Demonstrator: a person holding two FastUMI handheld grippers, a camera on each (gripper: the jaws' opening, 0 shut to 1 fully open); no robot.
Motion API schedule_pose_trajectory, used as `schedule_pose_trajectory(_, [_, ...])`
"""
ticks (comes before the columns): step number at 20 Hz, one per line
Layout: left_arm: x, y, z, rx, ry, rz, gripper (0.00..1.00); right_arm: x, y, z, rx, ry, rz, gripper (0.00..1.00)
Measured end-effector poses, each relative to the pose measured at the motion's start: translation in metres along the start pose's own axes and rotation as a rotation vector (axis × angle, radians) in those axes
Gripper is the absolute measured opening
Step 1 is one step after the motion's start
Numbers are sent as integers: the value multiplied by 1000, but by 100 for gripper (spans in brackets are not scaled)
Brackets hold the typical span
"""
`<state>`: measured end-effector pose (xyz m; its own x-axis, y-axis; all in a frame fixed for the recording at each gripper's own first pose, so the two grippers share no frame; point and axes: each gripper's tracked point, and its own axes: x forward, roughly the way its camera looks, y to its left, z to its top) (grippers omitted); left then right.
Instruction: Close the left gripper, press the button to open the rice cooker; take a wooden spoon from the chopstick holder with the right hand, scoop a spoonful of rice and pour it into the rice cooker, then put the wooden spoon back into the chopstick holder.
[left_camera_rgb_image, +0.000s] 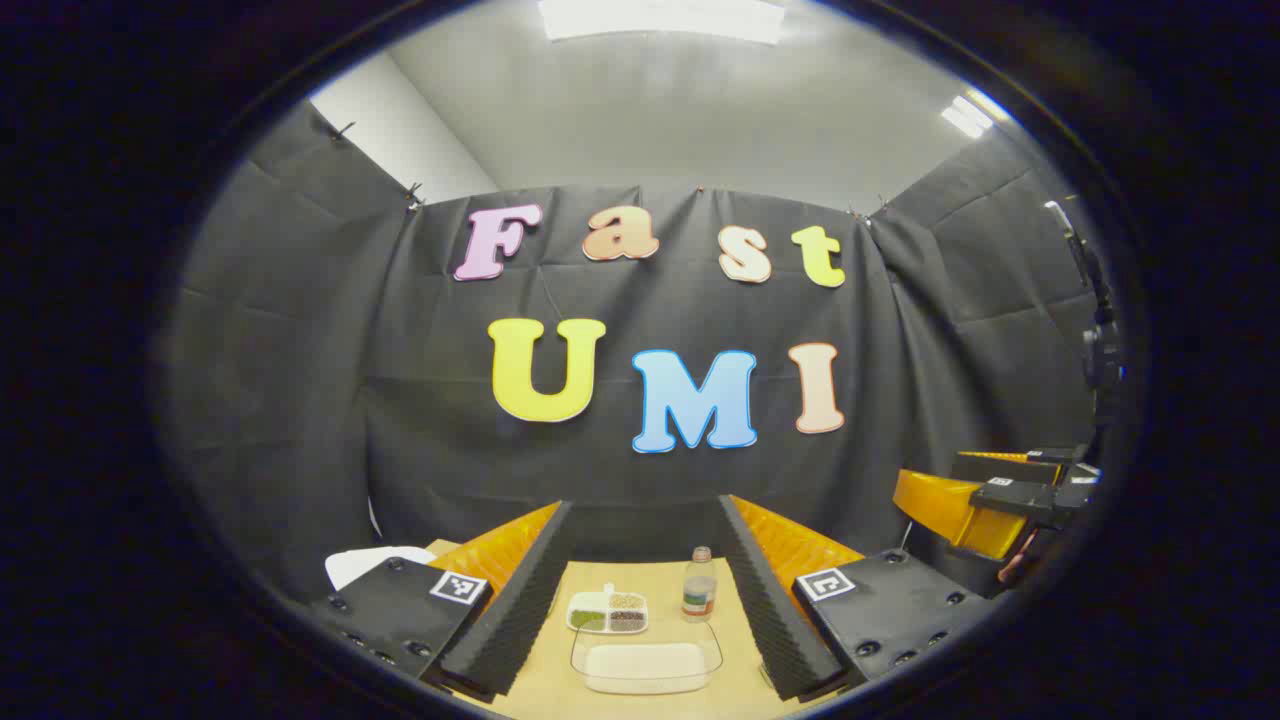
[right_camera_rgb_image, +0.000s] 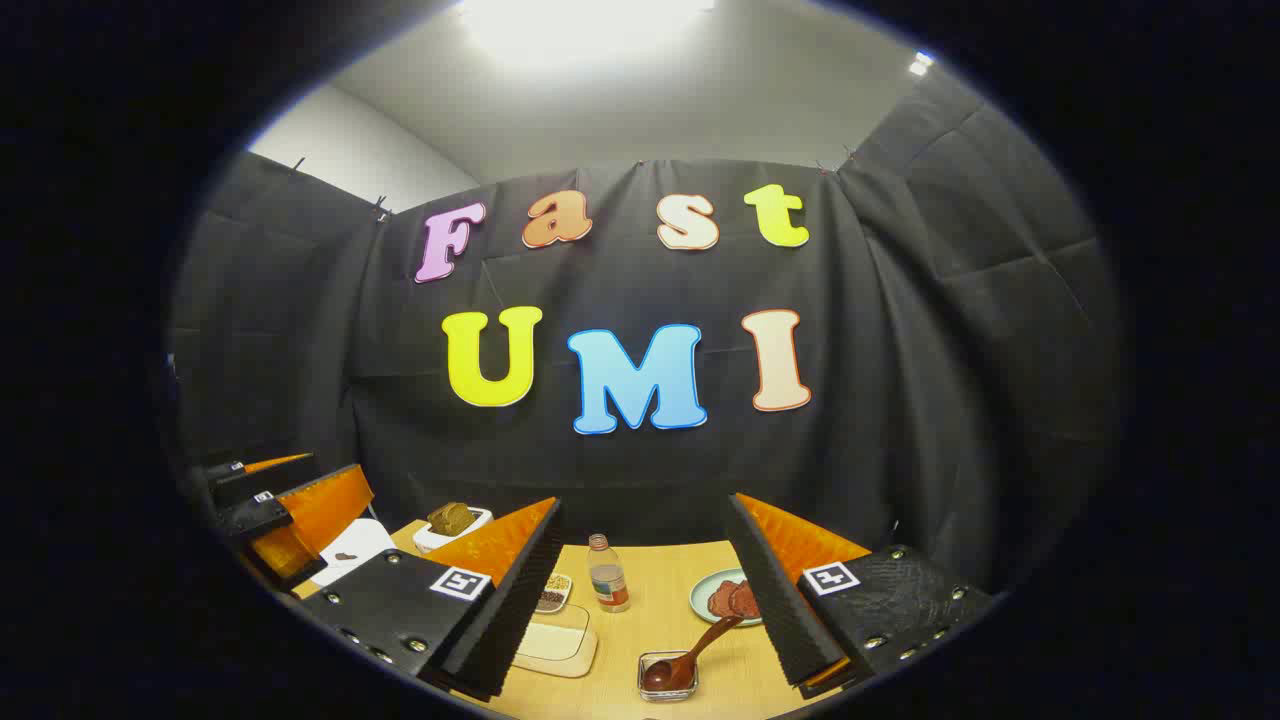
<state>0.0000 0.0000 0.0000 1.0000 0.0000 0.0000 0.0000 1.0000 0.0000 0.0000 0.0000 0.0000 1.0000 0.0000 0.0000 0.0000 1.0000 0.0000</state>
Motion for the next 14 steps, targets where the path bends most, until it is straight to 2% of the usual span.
schedule_pose_trajectory(10, [8, 12, -3, -14, 10, 7, 98, -7, 10, 4, -42, -12, -6, 98])
schedule_pose_trajectory(14, [6, 19, -4, -7, 15, 9, 96, -10, 13, 4, -40, -10, -7, 98])
